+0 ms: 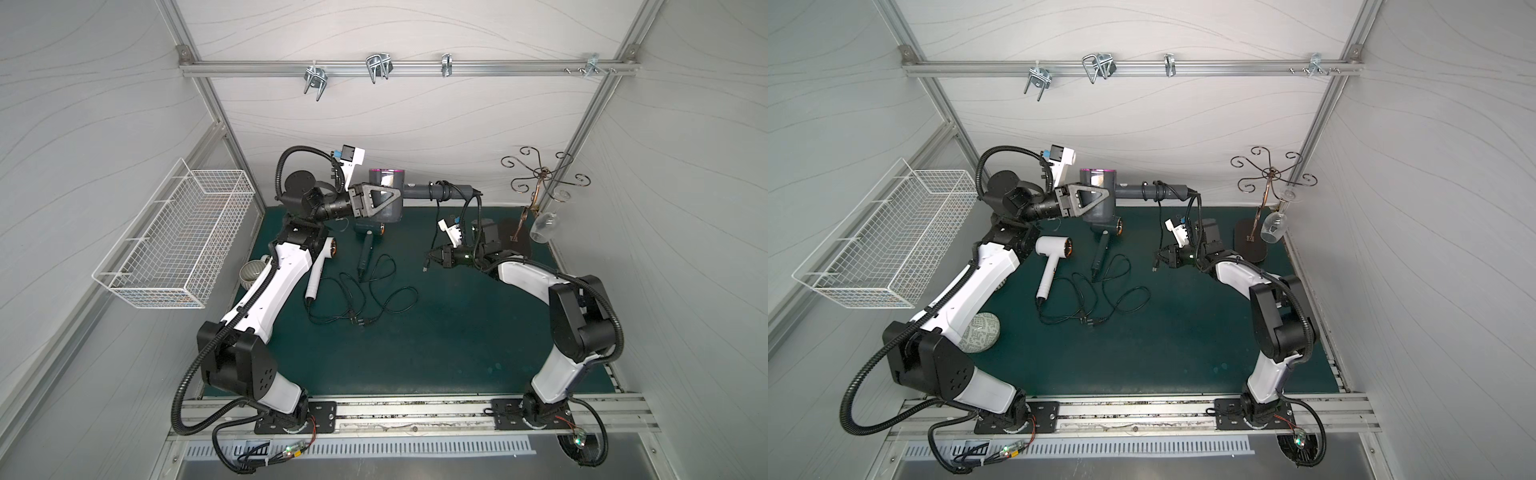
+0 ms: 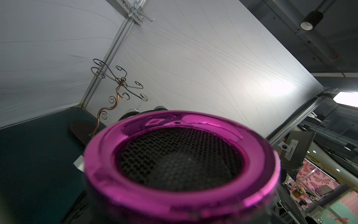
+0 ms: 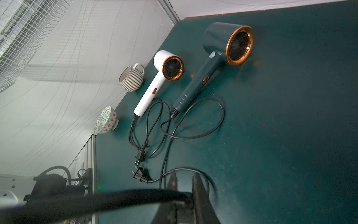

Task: Wrap the cord around the hair dryer
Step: Wrap the power cord around the hair dryer.

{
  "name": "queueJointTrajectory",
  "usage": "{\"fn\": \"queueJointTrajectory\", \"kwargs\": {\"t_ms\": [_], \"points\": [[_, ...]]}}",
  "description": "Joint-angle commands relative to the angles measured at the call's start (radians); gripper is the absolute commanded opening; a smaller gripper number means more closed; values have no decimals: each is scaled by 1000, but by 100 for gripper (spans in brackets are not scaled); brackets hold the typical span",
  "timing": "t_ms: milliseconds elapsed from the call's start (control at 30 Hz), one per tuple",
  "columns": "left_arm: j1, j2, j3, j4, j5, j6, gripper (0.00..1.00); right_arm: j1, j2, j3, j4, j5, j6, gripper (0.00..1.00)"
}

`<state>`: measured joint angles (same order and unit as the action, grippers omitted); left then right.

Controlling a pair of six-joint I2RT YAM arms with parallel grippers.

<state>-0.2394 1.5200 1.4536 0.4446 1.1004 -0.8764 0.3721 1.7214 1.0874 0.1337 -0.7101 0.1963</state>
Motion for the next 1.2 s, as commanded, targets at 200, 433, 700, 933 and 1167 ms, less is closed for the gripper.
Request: {"fn": "queueJointTrajectory", "kwargs": {"t_ms": [200, 433, 700, 933, 1167], "points": [[40, 9, -24, 215, -131, -107, 0, 22, -168, -148, -8, 34, 52, 0], [41, 21, -10, 7, -172, 41, 0, 99, -288, -83, -309, 94, -84, 0], [41, 9, -12, -329, -236, 286, 0, 217, -392, 175, -864, 199, -311, 0], [18, 23, -23, -366, -238, 318, 0, 337, -329, 475, -1198, 284, -443, 0], [-46, 39, -2, -533, -244, 459, 0, 383, -262, 748, -1362, 451, -536, 0]]}}
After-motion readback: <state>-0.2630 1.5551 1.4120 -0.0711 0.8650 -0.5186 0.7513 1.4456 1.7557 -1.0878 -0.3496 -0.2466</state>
